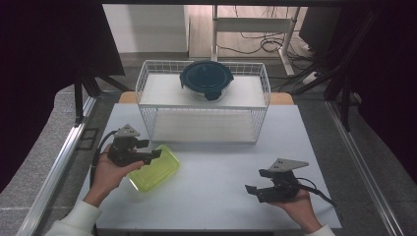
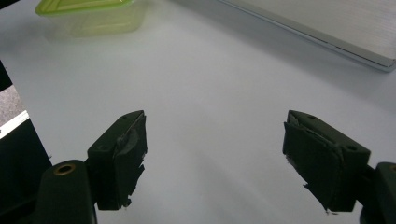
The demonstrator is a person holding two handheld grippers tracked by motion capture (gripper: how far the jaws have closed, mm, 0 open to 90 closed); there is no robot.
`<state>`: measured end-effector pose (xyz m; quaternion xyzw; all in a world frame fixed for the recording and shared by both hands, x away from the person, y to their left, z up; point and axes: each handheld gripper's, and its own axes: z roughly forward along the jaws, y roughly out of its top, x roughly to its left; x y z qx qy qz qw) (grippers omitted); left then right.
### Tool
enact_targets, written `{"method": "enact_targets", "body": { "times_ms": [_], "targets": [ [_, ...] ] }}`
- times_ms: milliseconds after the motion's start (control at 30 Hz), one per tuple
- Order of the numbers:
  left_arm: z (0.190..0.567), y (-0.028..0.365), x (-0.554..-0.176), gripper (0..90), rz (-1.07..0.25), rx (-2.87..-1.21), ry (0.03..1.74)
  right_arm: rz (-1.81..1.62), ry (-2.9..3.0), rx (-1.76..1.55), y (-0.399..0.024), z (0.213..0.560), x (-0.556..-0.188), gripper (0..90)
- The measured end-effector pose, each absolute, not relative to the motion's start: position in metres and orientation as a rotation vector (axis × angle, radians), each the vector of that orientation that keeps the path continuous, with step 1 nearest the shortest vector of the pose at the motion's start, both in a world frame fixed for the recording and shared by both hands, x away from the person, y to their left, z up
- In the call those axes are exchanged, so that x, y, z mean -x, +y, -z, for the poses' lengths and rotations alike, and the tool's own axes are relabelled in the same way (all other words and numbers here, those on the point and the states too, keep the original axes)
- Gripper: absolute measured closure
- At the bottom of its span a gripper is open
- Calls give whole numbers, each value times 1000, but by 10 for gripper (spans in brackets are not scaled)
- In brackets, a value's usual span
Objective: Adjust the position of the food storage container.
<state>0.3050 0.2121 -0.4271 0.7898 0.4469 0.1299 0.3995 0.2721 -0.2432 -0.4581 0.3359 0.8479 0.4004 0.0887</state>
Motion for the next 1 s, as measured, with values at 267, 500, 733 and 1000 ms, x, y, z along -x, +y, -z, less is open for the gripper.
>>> {"method": "enact_targets", "body": {
  "times_ms": [267,500,733,1000],
  "targets": [
    [448,222,-339,678,-322,-2112,1220,-1175,2518,-1006,-243,460,-272,215],
    [467,219,-357,900,-349,-2224,1254,-1154,2521,-1020,-242,462,-272,214],
    [483,214,-371,900,-322,-2282,1254,-1118,2515,-1036,-241,464,-273,214],
    [489,206,-377,900,-312,-2345,1207,-1118,2477,-1120,-246,466,-277,214]
  ]
}}
